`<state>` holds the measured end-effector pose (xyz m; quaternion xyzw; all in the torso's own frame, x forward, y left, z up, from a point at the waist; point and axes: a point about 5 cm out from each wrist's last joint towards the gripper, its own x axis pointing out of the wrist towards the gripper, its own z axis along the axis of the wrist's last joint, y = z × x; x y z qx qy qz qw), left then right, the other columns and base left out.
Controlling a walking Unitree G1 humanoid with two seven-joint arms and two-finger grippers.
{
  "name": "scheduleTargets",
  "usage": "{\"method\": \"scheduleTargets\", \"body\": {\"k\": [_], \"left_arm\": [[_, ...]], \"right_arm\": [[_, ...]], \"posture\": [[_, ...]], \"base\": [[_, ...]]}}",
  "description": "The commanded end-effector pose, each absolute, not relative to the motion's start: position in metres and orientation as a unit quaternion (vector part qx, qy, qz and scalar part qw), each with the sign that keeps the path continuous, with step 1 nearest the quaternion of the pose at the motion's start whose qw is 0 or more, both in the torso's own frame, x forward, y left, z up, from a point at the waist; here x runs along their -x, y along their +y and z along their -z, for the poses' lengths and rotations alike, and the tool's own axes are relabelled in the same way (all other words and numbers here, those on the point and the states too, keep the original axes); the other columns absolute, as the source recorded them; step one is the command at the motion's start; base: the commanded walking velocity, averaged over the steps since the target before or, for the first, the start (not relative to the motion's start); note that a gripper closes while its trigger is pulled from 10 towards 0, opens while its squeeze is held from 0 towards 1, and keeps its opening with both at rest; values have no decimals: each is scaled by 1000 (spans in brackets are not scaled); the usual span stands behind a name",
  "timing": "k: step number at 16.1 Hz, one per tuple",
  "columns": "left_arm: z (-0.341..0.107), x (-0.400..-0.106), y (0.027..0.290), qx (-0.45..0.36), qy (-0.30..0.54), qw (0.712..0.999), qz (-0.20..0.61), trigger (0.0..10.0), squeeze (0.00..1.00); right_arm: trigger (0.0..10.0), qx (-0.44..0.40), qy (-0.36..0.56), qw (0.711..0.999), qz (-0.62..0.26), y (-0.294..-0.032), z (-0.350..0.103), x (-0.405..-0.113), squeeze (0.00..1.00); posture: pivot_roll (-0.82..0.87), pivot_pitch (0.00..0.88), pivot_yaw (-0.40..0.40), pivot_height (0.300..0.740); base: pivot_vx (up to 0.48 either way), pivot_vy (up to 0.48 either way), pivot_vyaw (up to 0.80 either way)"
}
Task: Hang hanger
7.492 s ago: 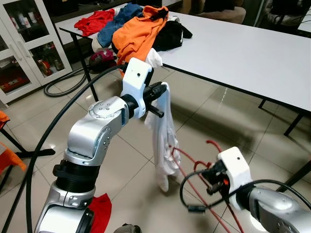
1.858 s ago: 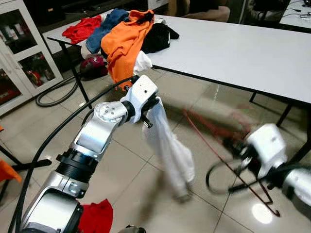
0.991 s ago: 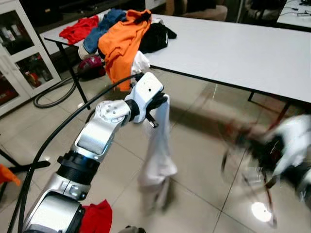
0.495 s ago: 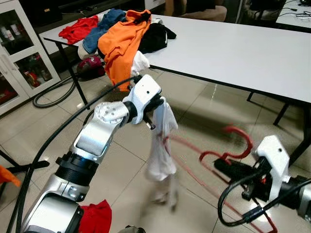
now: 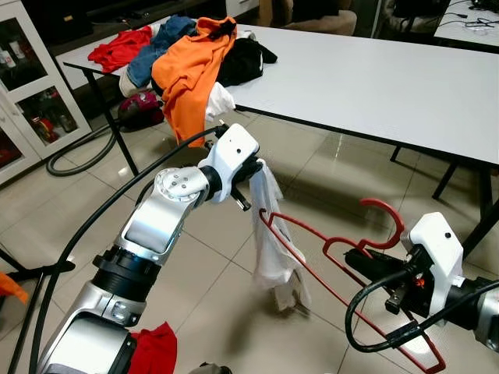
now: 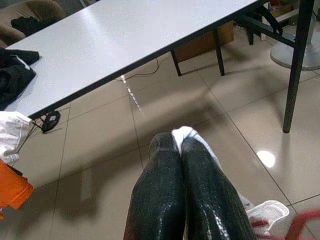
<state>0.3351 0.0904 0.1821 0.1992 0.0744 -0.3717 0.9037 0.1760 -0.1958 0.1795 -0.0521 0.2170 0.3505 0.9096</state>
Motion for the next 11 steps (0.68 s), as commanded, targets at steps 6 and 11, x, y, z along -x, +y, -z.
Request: {"method": "scheduleTargets", "body": {"k": [6,11], "left_arm": [[-188,-332,87,-205,68,902,374,10000,0],[-190,-324,78,-192,66,898,391,10000,0]], "right_arm": [[10000,66,198,919,-334,-197,-189,-182,0],[10000,58,193,920,-336,-191,-187,-190,0]], "posture": [[-247,0,102,740],[-239,0,96,740]], "base": [[0,0,0],[0,0,0]]}}
